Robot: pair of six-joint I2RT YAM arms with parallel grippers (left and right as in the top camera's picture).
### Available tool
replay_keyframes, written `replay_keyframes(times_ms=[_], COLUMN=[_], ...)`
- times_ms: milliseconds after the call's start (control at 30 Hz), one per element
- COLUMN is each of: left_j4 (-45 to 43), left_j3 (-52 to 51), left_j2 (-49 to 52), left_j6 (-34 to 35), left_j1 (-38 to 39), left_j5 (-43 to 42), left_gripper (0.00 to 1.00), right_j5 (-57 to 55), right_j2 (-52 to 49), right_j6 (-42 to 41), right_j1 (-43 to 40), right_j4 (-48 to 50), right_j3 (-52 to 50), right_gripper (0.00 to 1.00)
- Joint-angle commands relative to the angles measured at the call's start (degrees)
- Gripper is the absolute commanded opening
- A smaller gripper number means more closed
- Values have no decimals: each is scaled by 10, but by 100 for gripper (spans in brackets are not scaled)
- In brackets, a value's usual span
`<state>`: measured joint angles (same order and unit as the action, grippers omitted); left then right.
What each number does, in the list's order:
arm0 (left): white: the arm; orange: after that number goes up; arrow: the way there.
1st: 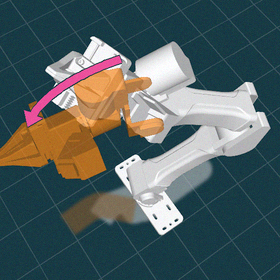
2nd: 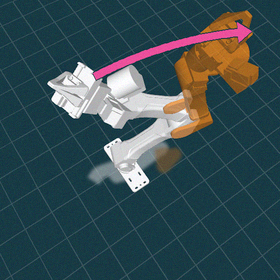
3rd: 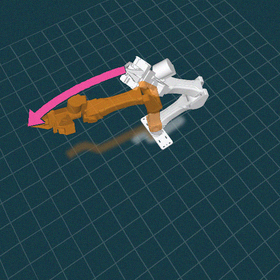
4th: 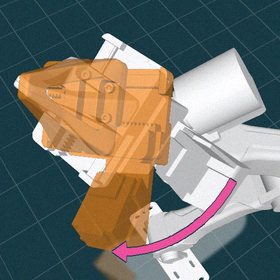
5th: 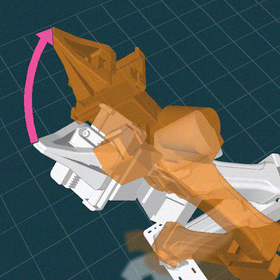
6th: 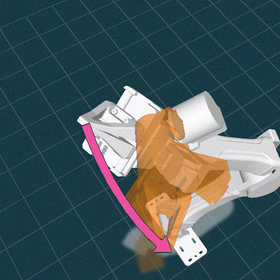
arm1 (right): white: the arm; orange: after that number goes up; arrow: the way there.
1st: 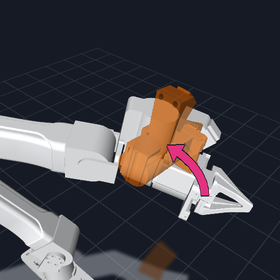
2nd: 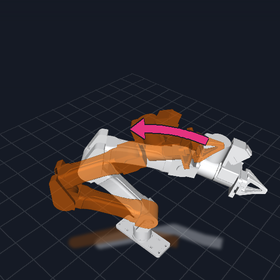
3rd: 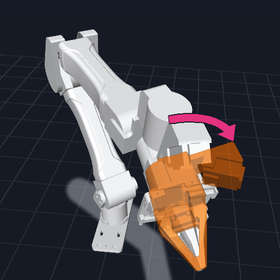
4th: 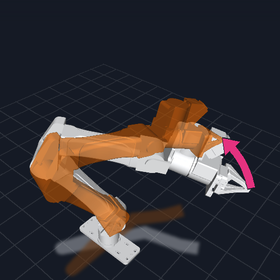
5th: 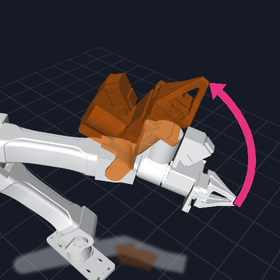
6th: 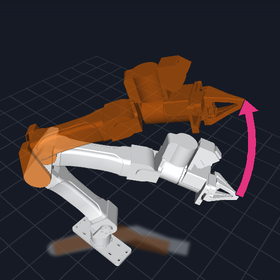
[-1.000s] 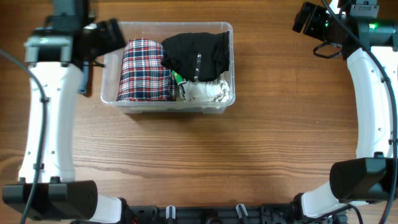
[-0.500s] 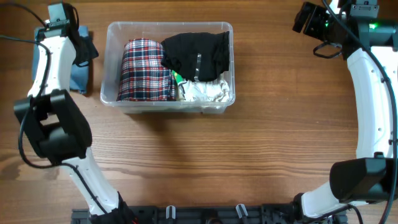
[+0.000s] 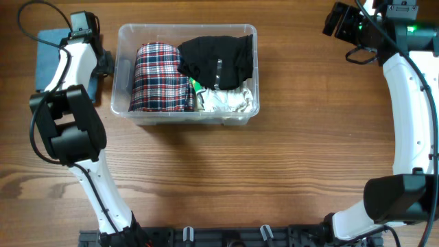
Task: Pack container
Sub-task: 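Lift the denim and lower it into the bin's left half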
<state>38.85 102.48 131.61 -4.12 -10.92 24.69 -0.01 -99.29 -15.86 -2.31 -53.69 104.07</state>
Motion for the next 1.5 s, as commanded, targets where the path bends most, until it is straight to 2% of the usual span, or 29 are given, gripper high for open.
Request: replay_keyframes(times_ms=[0, 100, 200, 267, 300, 333, 400, 467, 500, 533, 633, 800, 900, 1000, 1100, 1133, 1167, 1233, 1300, 1400, 1467], left_j4=[-12, -28, -56, -73, -79, -84, -86, -87, -87, -87, -78, -15, 65, 152, 194, 200, 206, 212, 229, 266, 262], left_j3=[0, 0, 0, 0, 0, 0, 0, 0, 0, 0, 0, 0, 0, 0, 0, 0, 0, 0, 0, -4, -35], left_j2=[29, 53, 75, 76, 76, 76, 76, 76, 75, 73, 47, -101, -213, -311, -381, -400, -421, -440, -442, -431, -417], left_j6=[-35, -47, -47, -47, -47, -47, -47, -45, -37, -14, 21, 53, 115, 153, 153, 153, 153, 148, 148, 139, 136], left_j1=[-2, -5, -10, -18, -21, -22, -22, -22, -21, -21, -21, -8, 3, 3, 3, 3, 3, 3, 3, 3, 12], left_j5=[48, 57, 101, 116, 134, 161, 168, 168, 180, 199, 219, 186, 100, -42, -212, -285, -400, -552, -646, -712, -789], left_gripper=[99, 99, 99, 90, 78, 48, 34, 25, 13, 6, 4, 4, 4, 4, 4, 4, 4, 4, 4, 4, 4], right_j5=[5, 5, 5, 5, 5, 5, 5, 5, 5, 5, 5, 5, 5, 5, 5, 5, 5, 5, 5, 5, 5], right_j2=[1, 1, 1, 1, 1, 1, 1, 1, 1, 1, 1, 1, 1, 1, 1, 1, 1, 1, 1, 1, 1], right_j6=[-8, -8, -8, -8, -8, -8, -8, -8, -8, -8, -8, -8, -8, -8, -8, -8, -8, -8, -8, -8, -8], right_j1=[1, 1, 1, 1, 1, 1, 1, 1, 1, 1, 1, 1, 1, 1, 1, 1, 1, 1, 1, 1, 1], right_j4=[2, 1, 1, 1, 1, 1, 1, 1, 2, 2, 1, 1, 1, 2, 1, 1, 1, 1, 1, 1, 1], right_j3=[5, 5, 5, 5, 5, 5, 5, 5, 5, 5, 5, 5, 5, 5, 5, 5, 5, 5, 5, 5, 5], right_gripper=[100, 100, 100, 100, 99, 100, 100, 100, 100, 100, 100, 100, 100, 100, 100, 100, 100, 100, 100, 100, 100])
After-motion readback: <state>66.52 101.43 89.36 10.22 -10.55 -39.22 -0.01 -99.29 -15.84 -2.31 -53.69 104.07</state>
